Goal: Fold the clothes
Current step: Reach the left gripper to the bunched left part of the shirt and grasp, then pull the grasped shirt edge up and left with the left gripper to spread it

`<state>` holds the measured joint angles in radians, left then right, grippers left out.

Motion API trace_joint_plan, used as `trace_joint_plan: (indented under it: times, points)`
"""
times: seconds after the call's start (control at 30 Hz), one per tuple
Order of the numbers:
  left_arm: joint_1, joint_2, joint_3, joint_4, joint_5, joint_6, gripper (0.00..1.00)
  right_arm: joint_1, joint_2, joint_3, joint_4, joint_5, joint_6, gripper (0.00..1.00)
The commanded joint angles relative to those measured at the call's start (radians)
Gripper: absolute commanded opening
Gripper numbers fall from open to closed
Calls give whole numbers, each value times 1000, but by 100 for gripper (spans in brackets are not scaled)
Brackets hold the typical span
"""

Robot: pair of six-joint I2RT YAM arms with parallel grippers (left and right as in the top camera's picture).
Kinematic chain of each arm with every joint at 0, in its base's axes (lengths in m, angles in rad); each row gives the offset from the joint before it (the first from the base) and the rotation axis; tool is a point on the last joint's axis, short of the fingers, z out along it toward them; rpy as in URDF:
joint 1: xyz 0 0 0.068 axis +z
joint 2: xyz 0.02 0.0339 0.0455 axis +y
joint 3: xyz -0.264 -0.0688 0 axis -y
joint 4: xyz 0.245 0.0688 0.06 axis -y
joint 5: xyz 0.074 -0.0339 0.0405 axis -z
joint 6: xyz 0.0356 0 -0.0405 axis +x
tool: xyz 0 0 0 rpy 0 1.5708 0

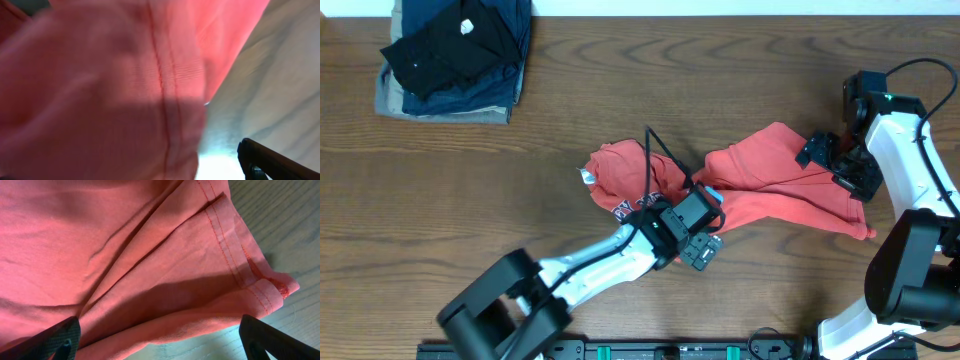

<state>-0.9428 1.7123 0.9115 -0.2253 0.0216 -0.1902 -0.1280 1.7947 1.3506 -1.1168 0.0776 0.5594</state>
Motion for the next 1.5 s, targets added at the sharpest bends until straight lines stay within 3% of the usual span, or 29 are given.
trace_joint_plan:
  times: [0.0, 0.1, 0.57, 0.77, 1.03, 1.27, 1.47]
  points:
    - [-1, 36, 20, 5, -16, -14, 97, -2, -18, 2, -1, 3, 16, 99]
    - [-1, 39, 20, 4, -66, -14, 89, -2, -18, 2, -1, 3, 16, 99]
    - [-1, -56, 20, -26, -102, -48, 81, -2, -18, 2, -1, 3, 16, 99]
    - [-1, -78, 20, -32, -102, -48, 60, -2, -18, 2, -1, 3, 16, 99]
    - [-1, -77, 13, -55, -101, -48, 52, -2, -18, 2, -1, 3, 16, 99]
    - [-1, -80, 9, -57, -101, -48, 19, -2, -18, 2, -1, 3, 16, 99]
    - [-1, -135, 10, -57, -101, -48, 13, -2, -18, 2, -1, 3, 16, 99]
